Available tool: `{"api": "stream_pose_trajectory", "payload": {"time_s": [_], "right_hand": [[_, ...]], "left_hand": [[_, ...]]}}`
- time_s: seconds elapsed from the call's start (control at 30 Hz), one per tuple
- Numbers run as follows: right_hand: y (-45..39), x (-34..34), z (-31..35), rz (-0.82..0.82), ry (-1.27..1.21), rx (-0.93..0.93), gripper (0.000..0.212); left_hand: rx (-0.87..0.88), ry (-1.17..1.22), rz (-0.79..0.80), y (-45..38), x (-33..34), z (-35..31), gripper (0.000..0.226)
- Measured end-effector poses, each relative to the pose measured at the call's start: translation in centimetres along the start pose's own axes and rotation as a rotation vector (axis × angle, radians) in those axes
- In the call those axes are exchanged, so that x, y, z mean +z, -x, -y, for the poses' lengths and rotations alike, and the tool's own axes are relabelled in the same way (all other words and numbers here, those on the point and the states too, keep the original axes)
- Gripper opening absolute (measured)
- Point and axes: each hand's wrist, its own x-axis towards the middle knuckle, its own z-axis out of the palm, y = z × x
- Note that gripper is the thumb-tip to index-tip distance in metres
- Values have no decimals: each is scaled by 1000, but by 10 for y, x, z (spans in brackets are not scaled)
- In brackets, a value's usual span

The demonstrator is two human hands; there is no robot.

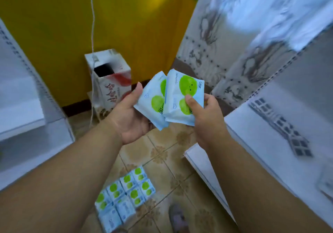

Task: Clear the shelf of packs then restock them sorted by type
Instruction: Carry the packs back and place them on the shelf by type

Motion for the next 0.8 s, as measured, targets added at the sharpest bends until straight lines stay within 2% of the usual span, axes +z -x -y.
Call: {"api": "stream_pose_trajectory", "payload": {"time_s": [0.1,0.23,0.43,0.5,0.6,0.63,0.73,0.8], "right_hand": [[24,-48,41,-168,-34,-80,57],[55,-125,83,-334,-101,-247,36],[95,-262,107,-467,-212,-372,35],[104,-310,114,-493,-183,-397,33],[115,-375,128,-465,-128,-398,34],[117,-392,133,-446,-116,-393,33],[114,-429,151,-402,-93,-383,29],[107,-442,164,-388,-55,-398,26]], "left_hand": [[0,-46,75,-5,61,2,74],[-3,-120,146,-11,149,16,55],[9,-81,141,-34,280,109,39],[2,-77,118,-44,319,146,45],[-7,-224,121,-60,369,184,61],[5,-276,126,-64,384,191,59],[109,-314,54,-75,423,196,32],[213,-275,22,-84,443,192,30]]}}
